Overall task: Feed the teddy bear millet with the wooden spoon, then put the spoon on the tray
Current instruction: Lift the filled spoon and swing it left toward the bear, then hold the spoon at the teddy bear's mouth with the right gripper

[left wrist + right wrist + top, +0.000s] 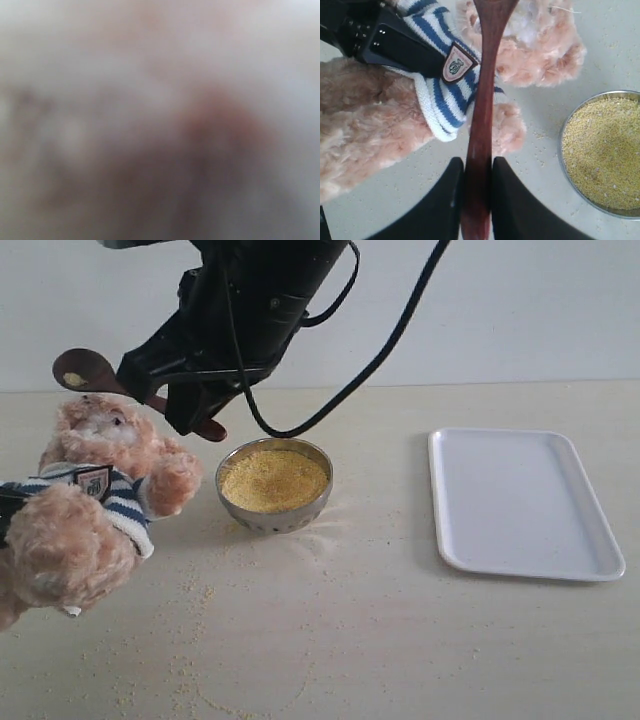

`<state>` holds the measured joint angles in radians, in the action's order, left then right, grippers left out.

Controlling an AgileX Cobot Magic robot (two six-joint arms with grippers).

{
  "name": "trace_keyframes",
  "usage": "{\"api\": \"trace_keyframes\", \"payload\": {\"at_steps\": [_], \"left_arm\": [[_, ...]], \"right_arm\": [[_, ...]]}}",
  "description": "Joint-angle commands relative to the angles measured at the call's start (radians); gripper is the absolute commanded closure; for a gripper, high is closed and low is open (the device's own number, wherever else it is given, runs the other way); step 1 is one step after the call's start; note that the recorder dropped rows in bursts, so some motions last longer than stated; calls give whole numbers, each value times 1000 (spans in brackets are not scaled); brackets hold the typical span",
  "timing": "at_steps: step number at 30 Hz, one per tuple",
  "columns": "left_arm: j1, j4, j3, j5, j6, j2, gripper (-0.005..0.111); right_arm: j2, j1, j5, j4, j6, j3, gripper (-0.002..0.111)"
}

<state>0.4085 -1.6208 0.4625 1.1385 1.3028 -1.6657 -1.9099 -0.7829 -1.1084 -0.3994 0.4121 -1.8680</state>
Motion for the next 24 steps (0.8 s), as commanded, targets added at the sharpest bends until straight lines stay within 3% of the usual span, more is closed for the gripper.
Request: {"api": "trace_keyframes", "payload": {"at_steps": [1,11,24], "left_arm": [[-3,-16,-3,43,-5,2,102],[-3,-14,-3,47,-5,2,102],[-3,-14,-3,59,-5,2,102]], "right_arm": [[4,-34,31,48,56,-6,108],[-19,-157,86,540,-22,-6,108],[-67,-229,138,778,-42,-6,108]]}}
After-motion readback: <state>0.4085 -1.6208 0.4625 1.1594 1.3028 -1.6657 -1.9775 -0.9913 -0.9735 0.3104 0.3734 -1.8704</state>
